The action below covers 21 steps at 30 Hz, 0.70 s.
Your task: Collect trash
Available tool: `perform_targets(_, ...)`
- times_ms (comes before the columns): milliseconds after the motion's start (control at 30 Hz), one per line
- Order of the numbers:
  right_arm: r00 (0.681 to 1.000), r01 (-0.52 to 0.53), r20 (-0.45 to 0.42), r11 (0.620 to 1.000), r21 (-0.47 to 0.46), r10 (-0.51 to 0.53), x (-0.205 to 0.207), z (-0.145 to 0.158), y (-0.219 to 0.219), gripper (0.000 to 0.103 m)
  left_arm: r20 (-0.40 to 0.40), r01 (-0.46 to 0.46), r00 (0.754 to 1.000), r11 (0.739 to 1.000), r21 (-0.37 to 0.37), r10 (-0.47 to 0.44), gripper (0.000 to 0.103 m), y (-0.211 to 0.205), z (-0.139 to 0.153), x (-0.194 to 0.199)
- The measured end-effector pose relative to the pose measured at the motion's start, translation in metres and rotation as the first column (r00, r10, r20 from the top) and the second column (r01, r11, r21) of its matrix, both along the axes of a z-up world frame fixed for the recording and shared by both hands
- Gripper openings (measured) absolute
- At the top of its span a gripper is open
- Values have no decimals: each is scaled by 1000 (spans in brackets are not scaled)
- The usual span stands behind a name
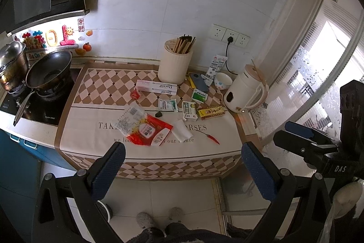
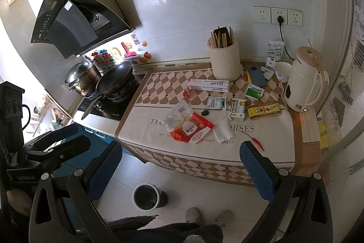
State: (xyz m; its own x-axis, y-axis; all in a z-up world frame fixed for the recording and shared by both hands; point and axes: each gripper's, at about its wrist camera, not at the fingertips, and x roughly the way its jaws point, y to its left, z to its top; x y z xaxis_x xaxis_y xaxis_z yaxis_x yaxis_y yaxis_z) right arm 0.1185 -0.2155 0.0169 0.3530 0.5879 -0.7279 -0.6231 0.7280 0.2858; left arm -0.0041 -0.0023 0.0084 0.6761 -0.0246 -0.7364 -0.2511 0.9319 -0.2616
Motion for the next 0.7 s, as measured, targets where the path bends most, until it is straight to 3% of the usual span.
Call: perform_targets(700,1000,-8,-2,1000,1,8,-7,3,7,103,1,1,1000,1000,1,-1,103,0,0,0)
